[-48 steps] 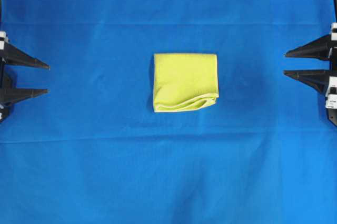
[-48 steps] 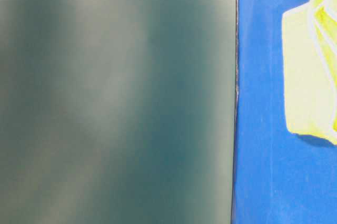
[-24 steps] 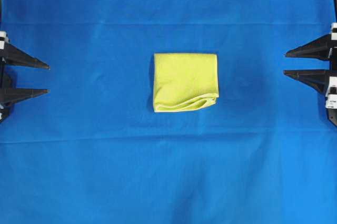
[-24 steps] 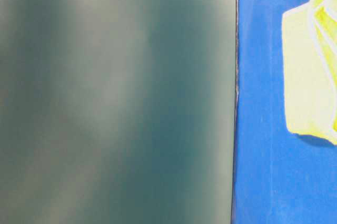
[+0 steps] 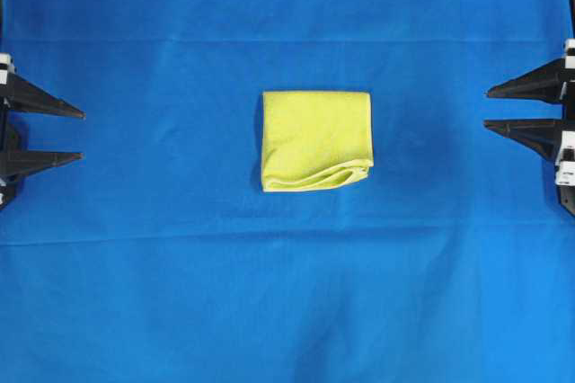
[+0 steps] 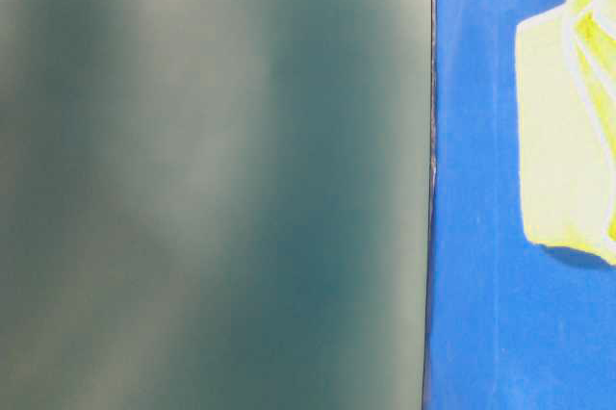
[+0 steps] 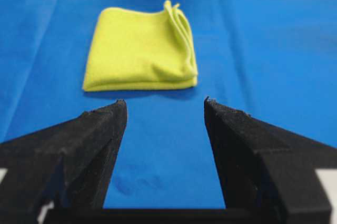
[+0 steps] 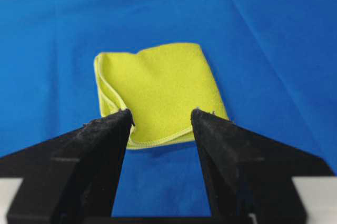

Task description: Fold the yellow towel.

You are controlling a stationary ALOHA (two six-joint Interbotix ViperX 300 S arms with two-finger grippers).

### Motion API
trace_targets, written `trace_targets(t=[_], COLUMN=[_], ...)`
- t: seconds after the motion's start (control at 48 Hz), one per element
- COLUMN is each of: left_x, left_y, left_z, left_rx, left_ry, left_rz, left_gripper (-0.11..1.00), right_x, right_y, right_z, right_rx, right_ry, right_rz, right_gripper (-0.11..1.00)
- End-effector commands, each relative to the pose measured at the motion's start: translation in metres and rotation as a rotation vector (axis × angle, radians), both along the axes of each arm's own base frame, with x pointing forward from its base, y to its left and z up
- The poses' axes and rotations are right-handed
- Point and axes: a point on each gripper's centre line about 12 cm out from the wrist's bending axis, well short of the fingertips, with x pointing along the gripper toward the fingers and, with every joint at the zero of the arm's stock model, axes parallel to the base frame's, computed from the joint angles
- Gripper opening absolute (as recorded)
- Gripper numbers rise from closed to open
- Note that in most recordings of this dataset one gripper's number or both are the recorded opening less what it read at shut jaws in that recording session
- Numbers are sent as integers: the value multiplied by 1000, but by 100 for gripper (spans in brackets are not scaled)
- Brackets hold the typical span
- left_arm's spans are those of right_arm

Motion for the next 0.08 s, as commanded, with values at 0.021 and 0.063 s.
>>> trace_targets(t=[0.021, 0.063], left_x=[1, 1], left_y=[0, 0], left_z=[5, 6], left_rx=[-3, -3], left_ry=[-11, -14], left_rz=[4, 4], left_gripper=[58, 58], right_x=[3, 3], right_y=[0, 0], right_z=[4, 4], right_rx=[1, 1], right_ry=[-9, -9], right_rz=[1, 1], right_gripper=[55, 55])
